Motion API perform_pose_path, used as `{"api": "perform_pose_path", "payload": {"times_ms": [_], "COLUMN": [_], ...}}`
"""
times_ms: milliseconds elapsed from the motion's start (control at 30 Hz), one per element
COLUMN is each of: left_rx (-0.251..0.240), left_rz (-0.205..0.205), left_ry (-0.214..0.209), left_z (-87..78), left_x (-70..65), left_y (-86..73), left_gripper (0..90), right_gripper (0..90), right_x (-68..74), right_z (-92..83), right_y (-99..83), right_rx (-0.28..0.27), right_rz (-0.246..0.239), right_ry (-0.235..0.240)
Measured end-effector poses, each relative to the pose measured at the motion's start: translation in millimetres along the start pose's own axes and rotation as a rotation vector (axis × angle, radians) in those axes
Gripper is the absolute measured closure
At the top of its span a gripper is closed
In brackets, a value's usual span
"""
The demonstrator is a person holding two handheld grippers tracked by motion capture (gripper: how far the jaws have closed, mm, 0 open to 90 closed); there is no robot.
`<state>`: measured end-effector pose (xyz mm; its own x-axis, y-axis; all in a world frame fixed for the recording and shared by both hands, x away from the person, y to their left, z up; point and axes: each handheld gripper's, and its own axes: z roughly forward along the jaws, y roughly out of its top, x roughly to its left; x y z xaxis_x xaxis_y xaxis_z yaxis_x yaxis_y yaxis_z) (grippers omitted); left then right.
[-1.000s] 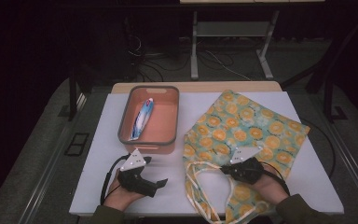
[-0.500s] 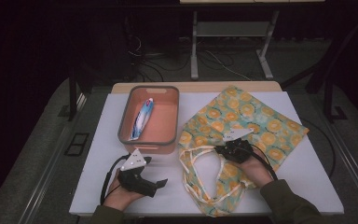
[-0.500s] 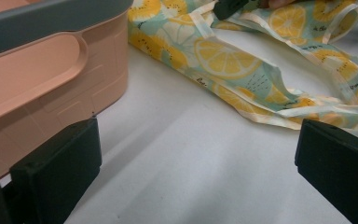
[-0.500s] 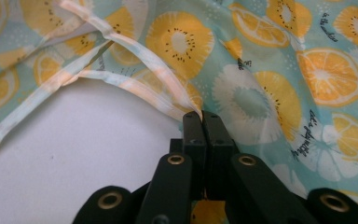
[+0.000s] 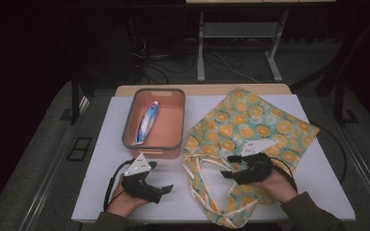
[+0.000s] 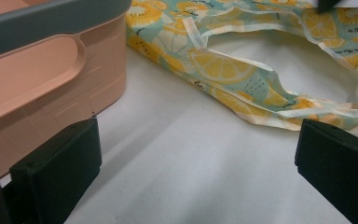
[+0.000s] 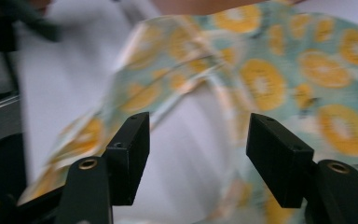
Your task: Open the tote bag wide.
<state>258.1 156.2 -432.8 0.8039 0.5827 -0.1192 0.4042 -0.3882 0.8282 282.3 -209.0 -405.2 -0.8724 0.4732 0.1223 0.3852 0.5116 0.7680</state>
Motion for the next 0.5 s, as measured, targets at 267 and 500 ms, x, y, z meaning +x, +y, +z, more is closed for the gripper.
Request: {"api": "perform_pose_path", "payload": {"times_ms": [267,500], "left_rx": [-0.002,0.002], "left_rz": [0.004,0.003], "left_ry": [-0.006,-0.006], "left_z": [1.1,1.9], "left_x": [-0.6,0.3], "left_y": [0.2,0.1], "left_gripper": [0.0,0.0], "right_gripper": [43.7,44.0], "right_x": [37.3,58.9], "right_z": [5.1,21.5], "right_y": [-15.9,-15.3], "right_rx": [0.060,0.102], "right_rz": [-0.070,-0.115], "right_ry": [0.107,0.179]}}
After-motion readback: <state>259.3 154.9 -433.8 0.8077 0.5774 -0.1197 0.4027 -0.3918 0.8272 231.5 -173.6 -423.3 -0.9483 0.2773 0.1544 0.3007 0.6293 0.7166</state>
